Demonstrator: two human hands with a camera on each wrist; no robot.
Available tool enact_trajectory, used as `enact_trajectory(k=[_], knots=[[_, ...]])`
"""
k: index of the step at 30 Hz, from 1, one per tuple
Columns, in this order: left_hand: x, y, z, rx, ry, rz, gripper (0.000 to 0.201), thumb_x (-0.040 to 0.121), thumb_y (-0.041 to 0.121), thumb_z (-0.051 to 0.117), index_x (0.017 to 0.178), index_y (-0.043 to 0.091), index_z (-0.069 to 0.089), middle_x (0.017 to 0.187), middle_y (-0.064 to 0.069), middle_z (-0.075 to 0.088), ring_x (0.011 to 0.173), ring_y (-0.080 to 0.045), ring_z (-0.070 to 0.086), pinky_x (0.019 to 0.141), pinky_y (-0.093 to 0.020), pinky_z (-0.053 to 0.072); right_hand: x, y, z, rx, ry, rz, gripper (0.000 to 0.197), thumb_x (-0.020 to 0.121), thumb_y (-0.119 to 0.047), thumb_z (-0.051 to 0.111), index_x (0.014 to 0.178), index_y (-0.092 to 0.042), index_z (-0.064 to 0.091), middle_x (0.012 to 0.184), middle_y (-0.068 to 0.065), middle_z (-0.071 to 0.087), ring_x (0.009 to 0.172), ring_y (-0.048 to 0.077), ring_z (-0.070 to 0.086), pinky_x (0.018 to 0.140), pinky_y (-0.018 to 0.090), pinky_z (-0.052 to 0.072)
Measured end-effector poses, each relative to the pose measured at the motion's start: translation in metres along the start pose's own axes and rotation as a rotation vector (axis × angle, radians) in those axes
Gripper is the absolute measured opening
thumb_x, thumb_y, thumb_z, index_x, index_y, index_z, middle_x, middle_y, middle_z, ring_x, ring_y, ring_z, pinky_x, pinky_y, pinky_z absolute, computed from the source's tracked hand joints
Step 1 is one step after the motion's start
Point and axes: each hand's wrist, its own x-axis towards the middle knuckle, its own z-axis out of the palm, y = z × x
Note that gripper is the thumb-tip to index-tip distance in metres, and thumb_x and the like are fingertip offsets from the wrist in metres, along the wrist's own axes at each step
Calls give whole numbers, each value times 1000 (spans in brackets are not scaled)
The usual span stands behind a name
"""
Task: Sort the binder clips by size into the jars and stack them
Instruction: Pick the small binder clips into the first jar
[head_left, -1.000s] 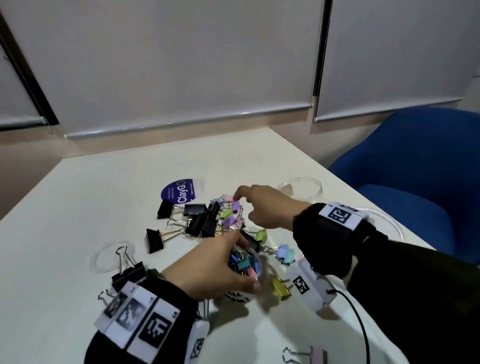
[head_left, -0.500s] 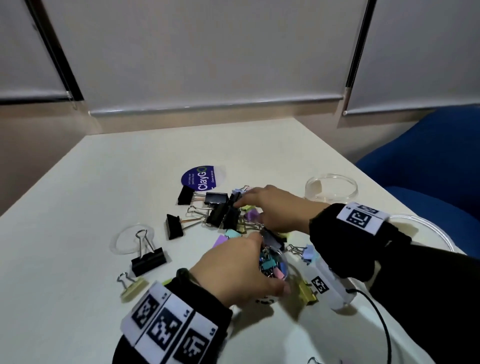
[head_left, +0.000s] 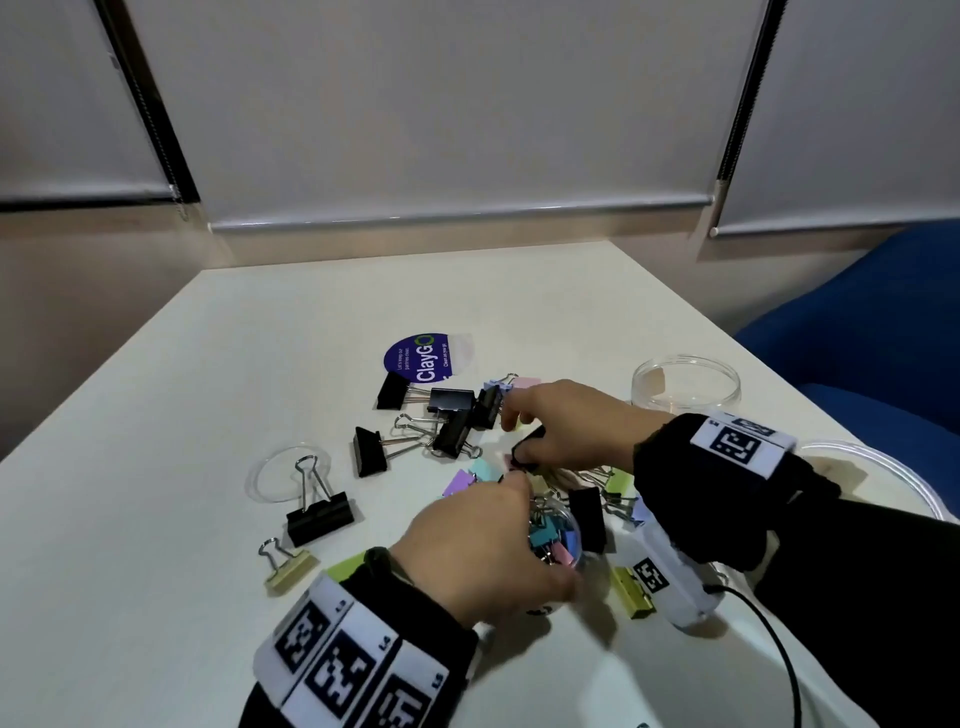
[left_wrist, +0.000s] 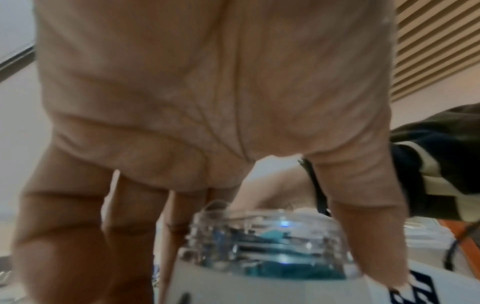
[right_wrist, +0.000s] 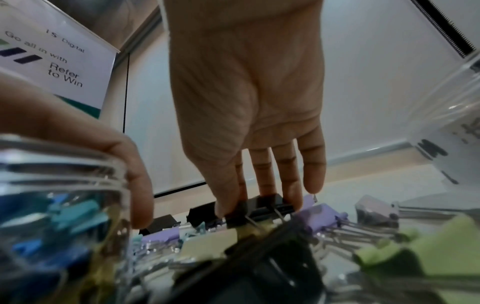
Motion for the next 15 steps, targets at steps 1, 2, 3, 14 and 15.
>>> enact_trajectory(k=[1,2,3,14,15], knots=[[0,-2,-2,13,19,-7,50,72,55,63,111,27,47,100,8,61,92,-15,60,75,-29,52,-1,-1,0,-5,-14,6,30,83,-30,66,112,-25,59,108,0,58,99,19,58,83,36,50],[1,-4,-5,26,35,-12,47,71,53,62,109,27,49,97,8,61,89,-14,60,72,-28,51,-2,0,1,-9,-11,14,28,83,-29,66,110,-24,61,102,-2,57,95,18,57,81,34,50],[1,-7,-8,29,42,-18,46,70,51,63,108,28,50,95,8,61,87,-13,60,71,-27,51,-1,1,0,-6,5,29,26,84,-27,66,109,-24,62,98,-3,56,92,18,56,79,33,49],[4,-12,-7,159,8,-118,56,67,47,69,111,22,46,101,6,57,89,-17,59,68,-27,47,-7,-4,3,-98,27,-89,38,85,-6,52,112,-30,63,112,-3,65,107,19,57,84,34,49],[5,-12,-6,184,19,-134,55,69,47,70,110,20,45,99,6,57,88,-18,59,67,-27,45,-6,-4,4,-171,32,-67,35,87,-8,52,112,-29,63,111,-3,65,107,20,57,83,32,46]])
